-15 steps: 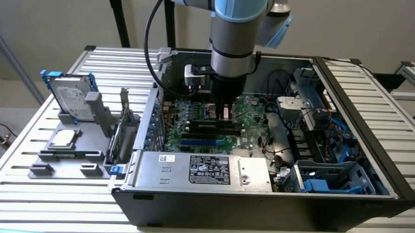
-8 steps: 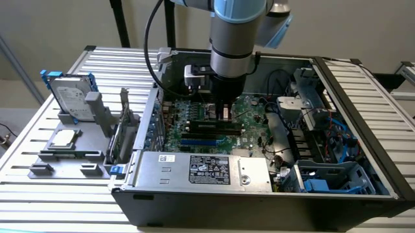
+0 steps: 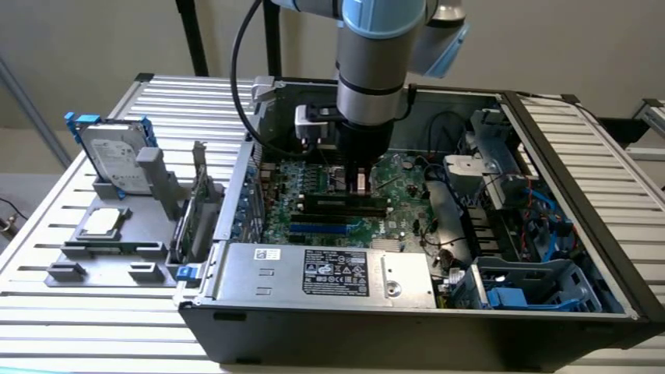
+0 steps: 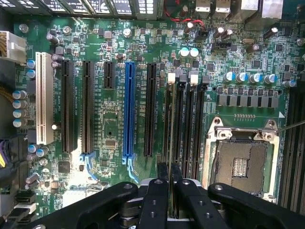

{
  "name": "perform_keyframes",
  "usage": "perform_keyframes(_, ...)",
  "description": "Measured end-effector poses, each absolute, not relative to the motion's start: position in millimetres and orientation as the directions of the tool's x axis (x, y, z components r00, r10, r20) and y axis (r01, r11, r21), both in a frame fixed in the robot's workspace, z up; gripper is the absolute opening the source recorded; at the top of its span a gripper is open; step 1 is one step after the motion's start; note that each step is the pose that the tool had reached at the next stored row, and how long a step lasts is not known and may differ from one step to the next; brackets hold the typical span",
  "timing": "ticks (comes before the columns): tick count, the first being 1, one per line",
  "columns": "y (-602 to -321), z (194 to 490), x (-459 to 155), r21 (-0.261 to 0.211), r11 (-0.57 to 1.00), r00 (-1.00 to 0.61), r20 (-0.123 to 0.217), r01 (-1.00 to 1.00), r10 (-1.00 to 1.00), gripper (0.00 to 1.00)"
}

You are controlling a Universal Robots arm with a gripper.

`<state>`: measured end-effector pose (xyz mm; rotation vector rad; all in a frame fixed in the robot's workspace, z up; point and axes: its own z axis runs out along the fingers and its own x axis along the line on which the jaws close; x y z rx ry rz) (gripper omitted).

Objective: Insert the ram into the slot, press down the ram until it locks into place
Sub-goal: 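Insert the ram into the slot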

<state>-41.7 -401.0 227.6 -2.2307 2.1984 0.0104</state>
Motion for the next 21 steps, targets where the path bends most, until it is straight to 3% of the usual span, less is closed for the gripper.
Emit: perform_keyframes(21,-400.8,223.2,-42.0,-0.002,-0.015,0.015,-0.011,-1.000,-1.000,0.14)
